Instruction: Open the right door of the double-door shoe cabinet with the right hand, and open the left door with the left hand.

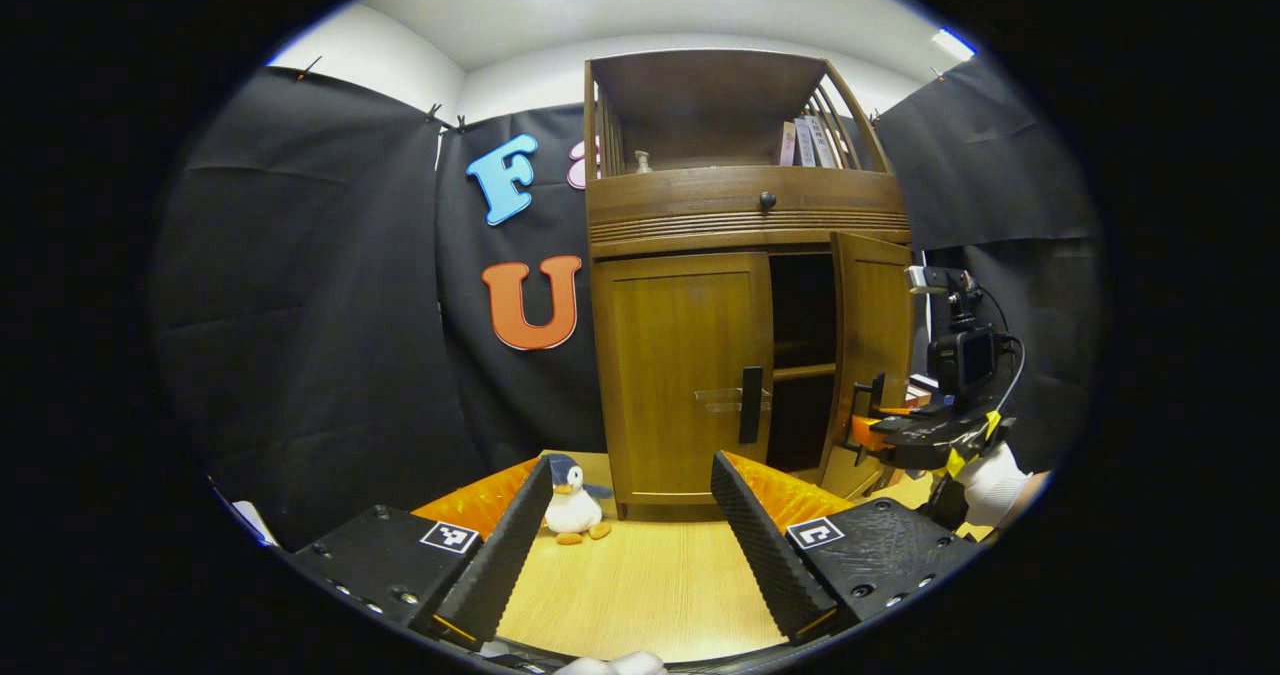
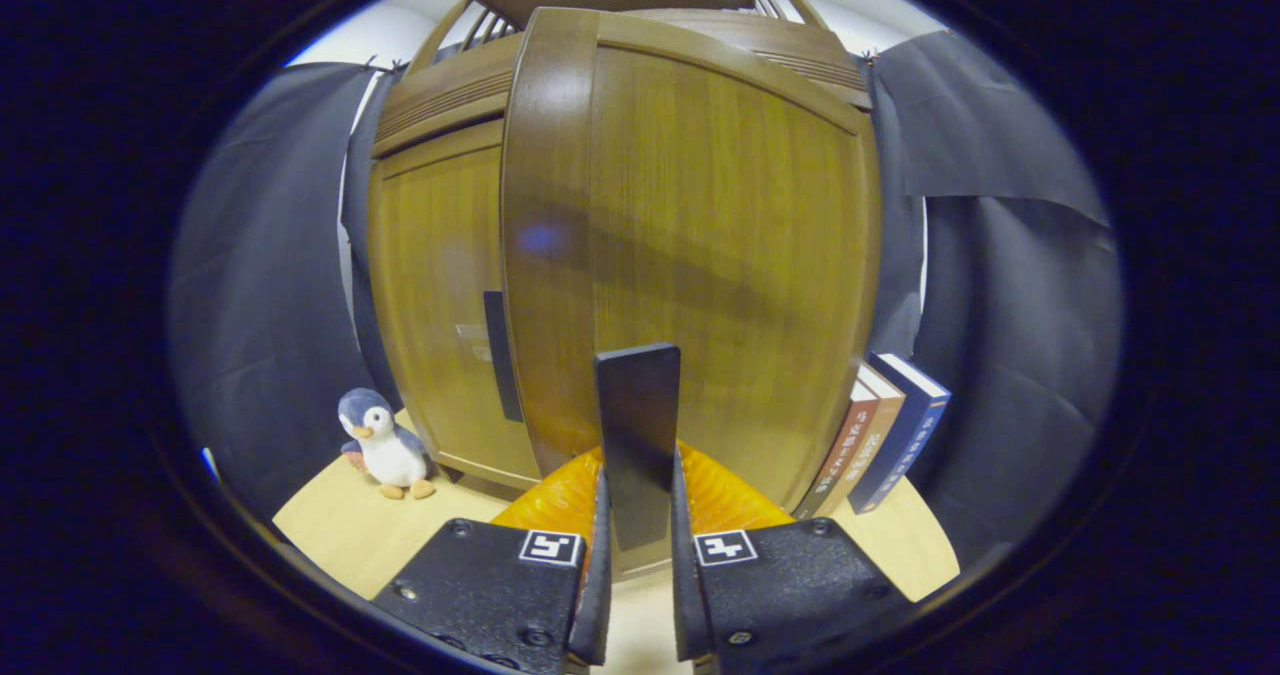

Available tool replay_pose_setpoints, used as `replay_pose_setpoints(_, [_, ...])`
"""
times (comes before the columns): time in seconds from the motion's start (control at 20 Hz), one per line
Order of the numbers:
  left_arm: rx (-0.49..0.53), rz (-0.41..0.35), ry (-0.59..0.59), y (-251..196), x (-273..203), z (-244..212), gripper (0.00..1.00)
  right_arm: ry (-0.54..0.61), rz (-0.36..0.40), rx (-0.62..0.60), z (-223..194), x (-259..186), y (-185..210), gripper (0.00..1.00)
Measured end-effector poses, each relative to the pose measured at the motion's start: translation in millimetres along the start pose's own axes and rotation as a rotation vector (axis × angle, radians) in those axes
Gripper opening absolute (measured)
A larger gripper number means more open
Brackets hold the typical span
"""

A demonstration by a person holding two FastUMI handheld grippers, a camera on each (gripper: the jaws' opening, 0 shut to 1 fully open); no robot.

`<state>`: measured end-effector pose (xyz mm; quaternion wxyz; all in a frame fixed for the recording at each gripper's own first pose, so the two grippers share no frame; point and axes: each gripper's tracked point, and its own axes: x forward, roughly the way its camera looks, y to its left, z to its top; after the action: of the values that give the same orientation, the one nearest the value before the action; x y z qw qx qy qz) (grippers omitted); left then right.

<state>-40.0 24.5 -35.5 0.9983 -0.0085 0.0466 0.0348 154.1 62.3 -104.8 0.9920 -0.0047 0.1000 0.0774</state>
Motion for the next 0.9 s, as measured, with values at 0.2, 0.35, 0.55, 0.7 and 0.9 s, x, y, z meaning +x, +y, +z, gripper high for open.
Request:
replay_pose_setpoints(0.2, [0.003, -0.050, -0.002, -18, -4, -3, 0.96, 0.006, -0.026, 0.026, -7, -22, -17, 0.27])
replay_pose_setpoints(0.35, [0.005, -0.084, -0.009, -26, -1, -2, 0.96, 0.007, -0.059, 0.038, -12, -40, -37, 0.25])
replay_pose_setpoints(0.55, [0.003, -0.127, -0.013, -38, 1, 0, 0.96, 0.009, -0.110, 0.059, -17, -58, -63, 0.21])
replay_pose_setpoints(0.7, [0.012, -0.150, -0.018, -48, 4, 1, 0.96, 0.007, -0.147, 0.077, -20, -69, -80, 0.17])
replay_pose_setpoints(0.9, [0.007, -0.181, -0.023, -61, 5, 2, 0.96, 0.000, -0.172, 0.112, -21, -79, -105, 0.12])
